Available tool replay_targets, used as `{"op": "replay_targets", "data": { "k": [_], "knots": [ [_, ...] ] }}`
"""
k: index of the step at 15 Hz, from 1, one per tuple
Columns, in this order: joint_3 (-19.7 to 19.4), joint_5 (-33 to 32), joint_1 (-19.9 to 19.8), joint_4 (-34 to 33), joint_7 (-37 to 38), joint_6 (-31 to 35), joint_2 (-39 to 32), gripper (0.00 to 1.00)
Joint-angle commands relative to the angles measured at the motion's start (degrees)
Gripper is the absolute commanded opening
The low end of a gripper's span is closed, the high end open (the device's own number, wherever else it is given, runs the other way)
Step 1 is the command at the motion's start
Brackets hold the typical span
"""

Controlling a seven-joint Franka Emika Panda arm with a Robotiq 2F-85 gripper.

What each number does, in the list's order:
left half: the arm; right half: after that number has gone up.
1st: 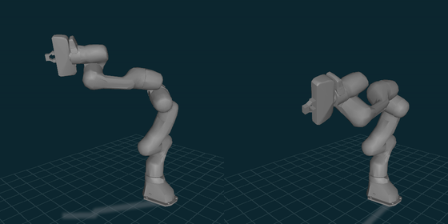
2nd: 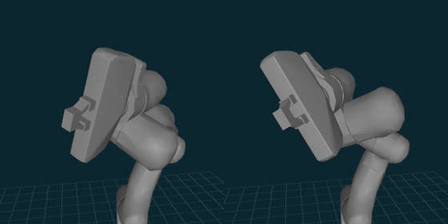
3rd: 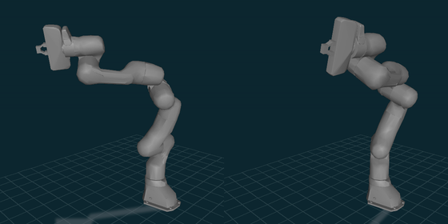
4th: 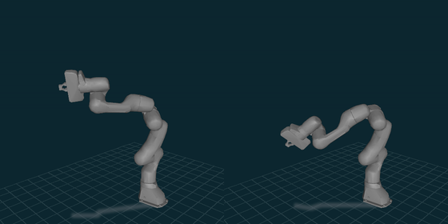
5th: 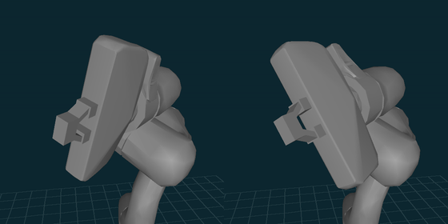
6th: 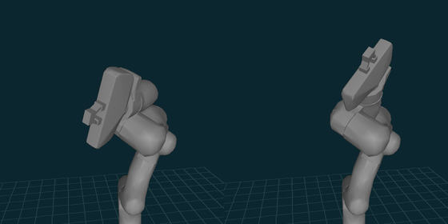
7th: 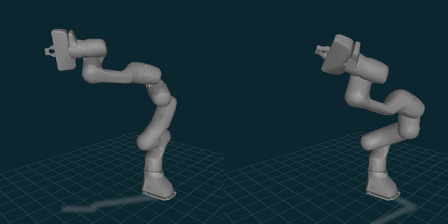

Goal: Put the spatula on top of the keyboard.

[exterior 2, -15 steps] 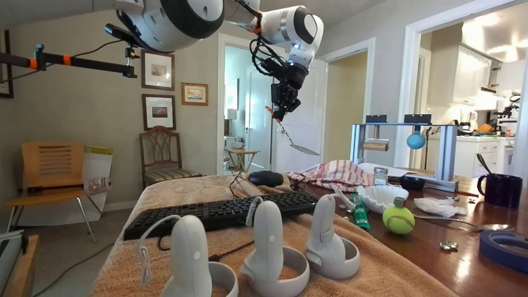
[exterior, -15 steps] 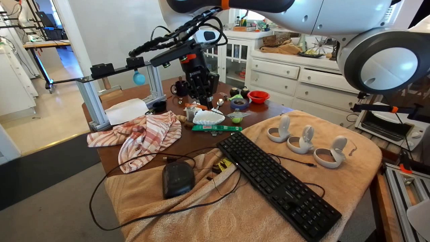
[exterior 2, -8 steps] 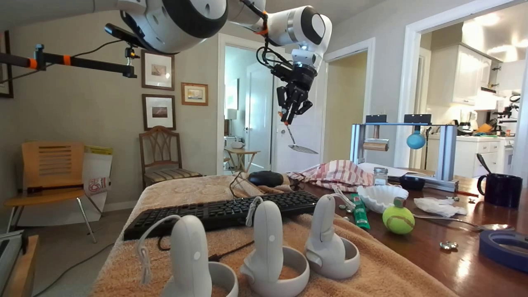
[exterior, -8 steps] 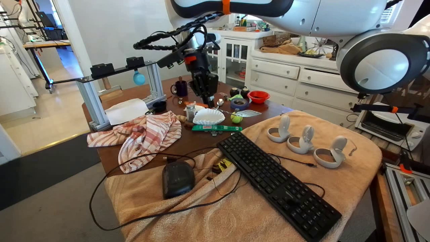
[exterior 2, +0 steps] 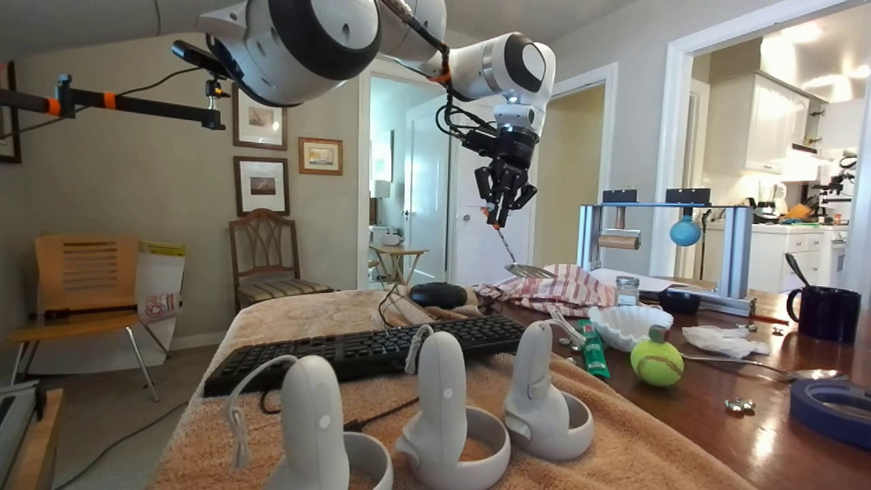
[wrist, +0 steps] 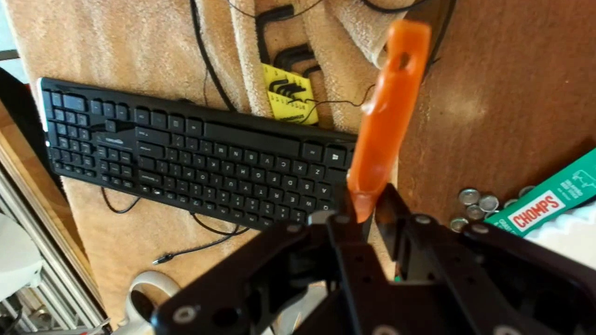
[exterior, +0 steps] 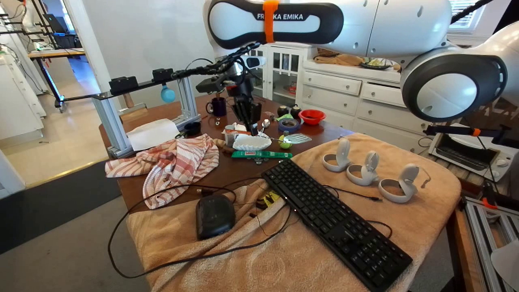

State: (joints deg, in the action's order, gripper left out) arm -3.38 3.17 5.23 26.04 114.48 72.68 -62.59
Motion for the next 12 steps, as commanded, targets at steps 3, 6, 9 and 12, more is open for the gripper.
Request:
{"op": "replay_targets", "data": {
  "k": [3, 6, 9, 12],
  "knots": [
    [2.73, 2.62, -1.96, -0.74, 0.35, 6.37, -3.48, 0.05],
    [3.66, 3.3, -2.35, -0.36, -0.69, 6.13, -4.78, 0.05],
    [4.57, 4.32, -2.82, -0.59, -0.82, 6.08, -6.09, 0.05],
    [4.98, 4.94, -3.17, -0.18, -0.27, 3.8, -5.9, 0.05]
  ]
}}
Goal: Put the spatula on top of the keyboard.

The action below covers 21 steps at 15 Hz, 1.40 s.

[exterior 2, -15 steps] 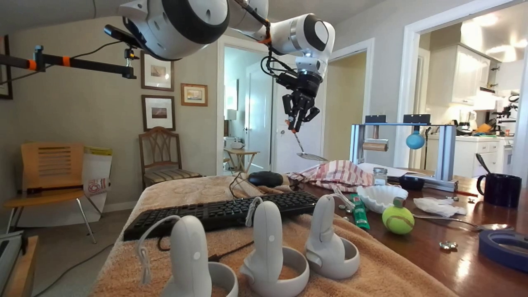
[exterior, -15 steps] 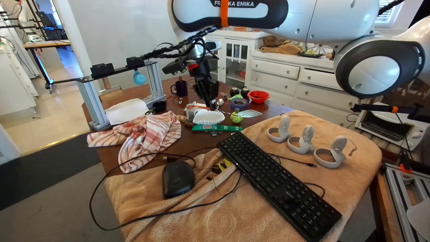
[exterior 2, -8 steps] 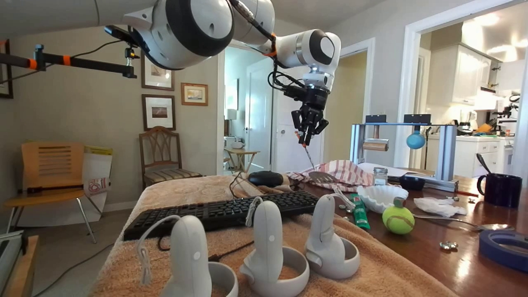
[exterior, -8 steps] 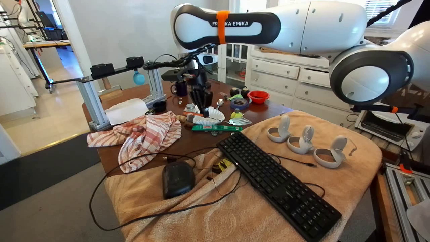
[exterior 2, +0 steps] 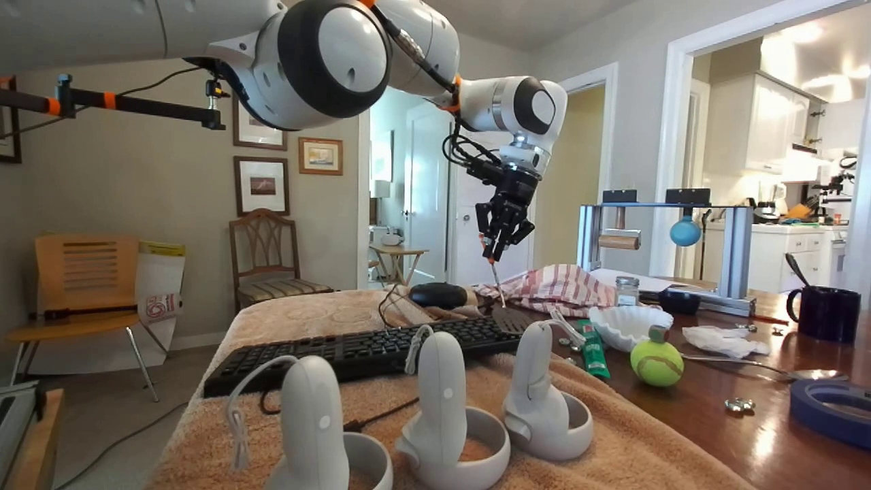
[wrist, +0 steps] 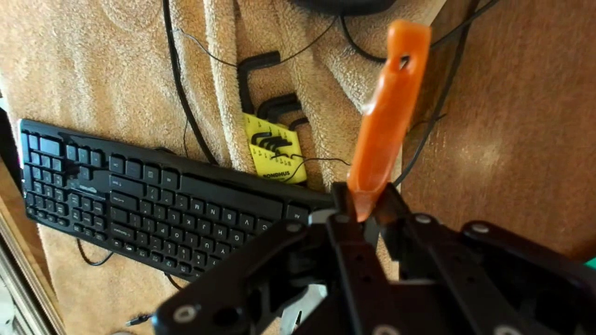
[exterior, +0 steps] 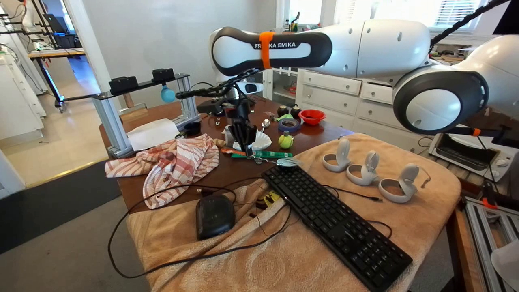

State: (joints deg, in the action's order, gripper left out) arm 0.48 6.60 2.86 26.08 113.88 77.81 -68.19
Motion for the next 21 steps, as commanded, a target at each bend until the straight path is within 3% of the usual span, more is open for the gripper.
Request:
{"op": "replay_targets", "data": {
  "k": [1, 6, 15, 21],
  "knots": [
    [1.29, 1.75, -0.92, -0.17, 0.14, -1.75, -0.33, 0.05],
    [2.49, 3.39, -2.01, 0.47, -0.22, -9.65, -0.17, 0.05],
    [-1.89, 0.06, -1.14, -0.42, 7.69, -25.71, -1.31, 0.05],
    [-4.94, -3.68, -1.12, -1.79, 9.5, -26.68, -3.14, 0.05]
  ]
}}
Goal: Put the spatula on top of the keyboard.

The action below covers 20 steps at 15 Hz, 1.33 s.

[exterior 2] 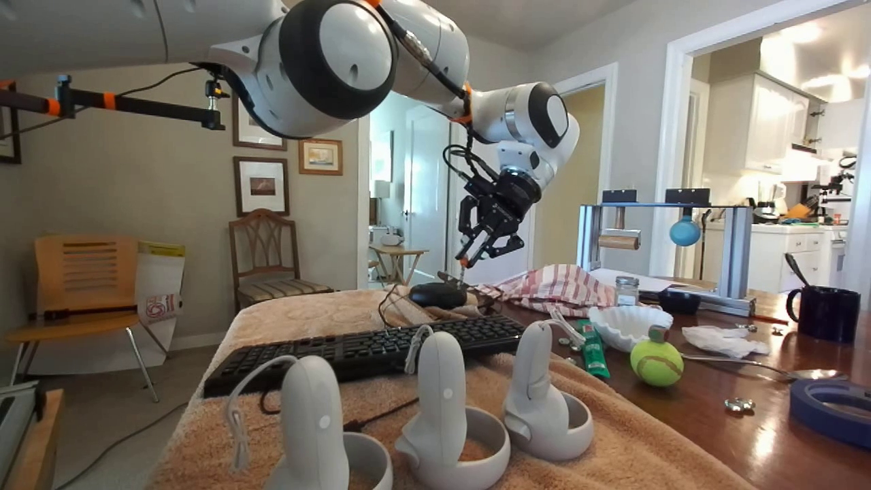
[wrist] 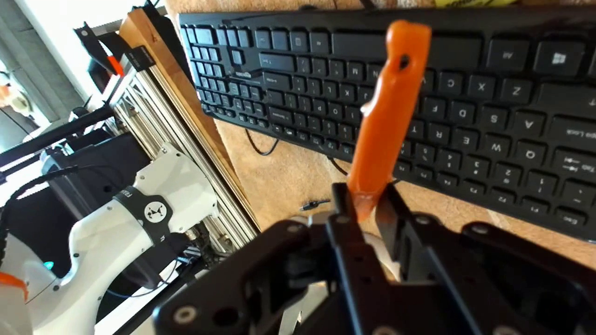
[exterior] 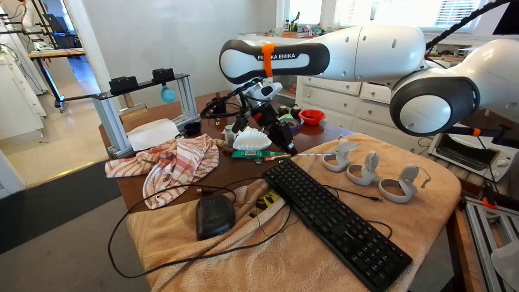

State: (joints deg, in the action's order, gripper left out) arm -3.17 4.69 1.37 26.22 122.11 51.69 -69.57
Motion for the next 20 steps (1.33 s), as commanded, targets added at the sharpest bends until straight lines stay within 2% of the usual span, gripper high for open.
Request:
{"op": "replay_targets", "data": {
  "k": [1, 8, 20],
  "knots": [
    [-1.62, -2.35, 0.36, -2.0, 1.2, -0.24, -1.98, 0.05],
    [-2.95, -4.72, 0.36, -2.13, 1.12, 1.16, -3.59, 0.05],
    [-3.49, -5.21, 0.25, -2.35, 1.29, 5.71, -5.73, 0.05]
  ]
}}
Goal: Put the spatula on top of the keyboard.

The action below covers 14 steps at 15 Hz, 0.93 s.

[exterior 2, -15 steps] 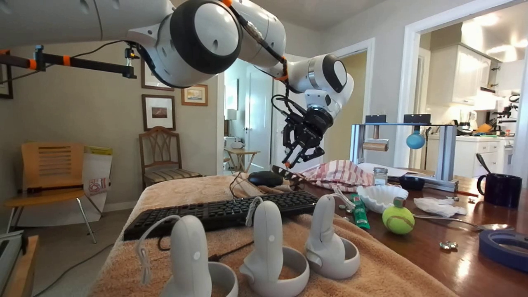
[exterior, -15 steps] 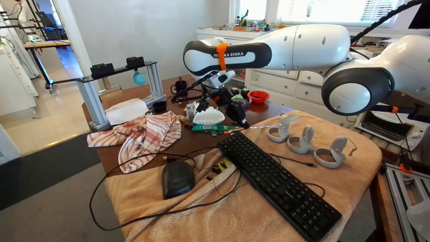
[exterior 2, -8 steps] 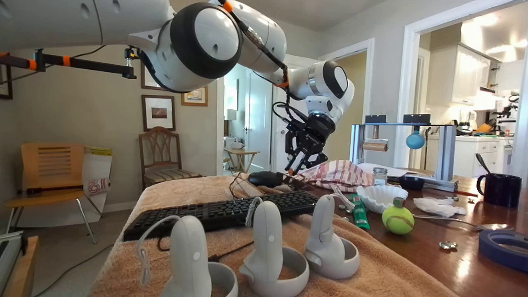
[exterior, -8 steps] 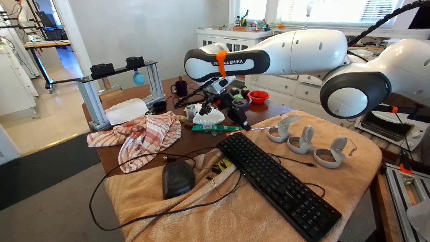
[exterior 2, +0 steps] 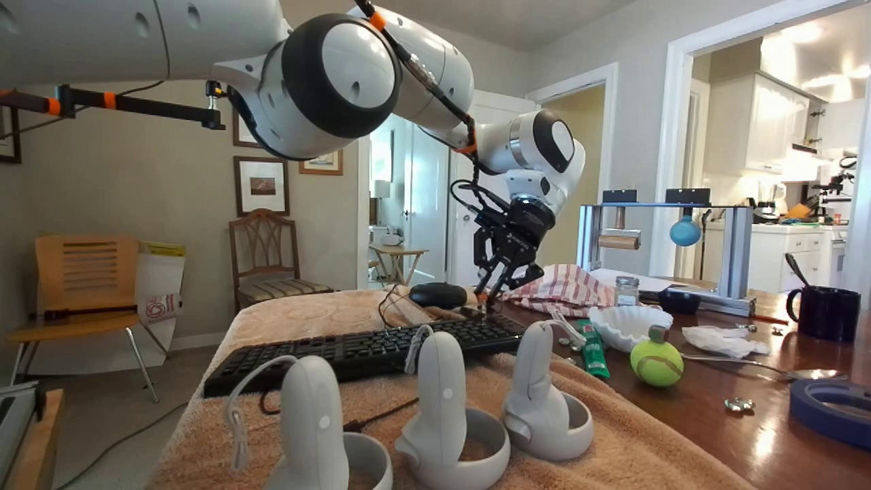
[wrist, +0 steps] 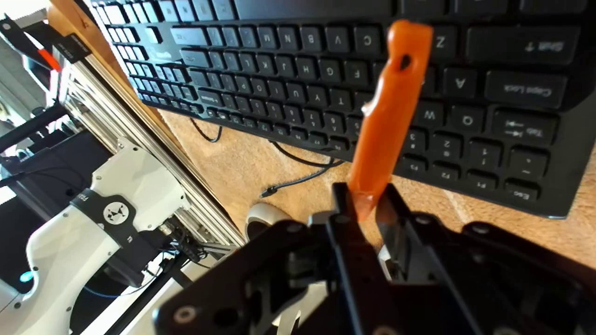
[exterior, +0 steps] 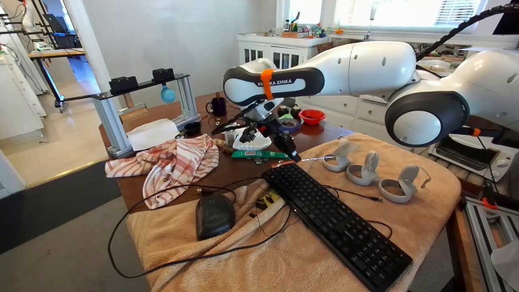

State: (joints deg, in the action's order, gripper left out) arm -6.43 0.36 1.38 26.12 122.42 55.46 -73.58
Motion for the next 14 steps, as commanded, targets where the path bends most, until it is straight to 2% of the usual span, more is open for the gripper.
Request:
{"op": "replay_targets", "data": {
  "k": [1, 14],
  "knots": [
    [-0.25, -0.91, 0.25, -2.2, 1.14, 2.6, -1.71, 0.05],
    [-0.33, -2.11, 1.28, -0.76, 0.14, 6.1, -0.6, 0.05]
  ]
}}
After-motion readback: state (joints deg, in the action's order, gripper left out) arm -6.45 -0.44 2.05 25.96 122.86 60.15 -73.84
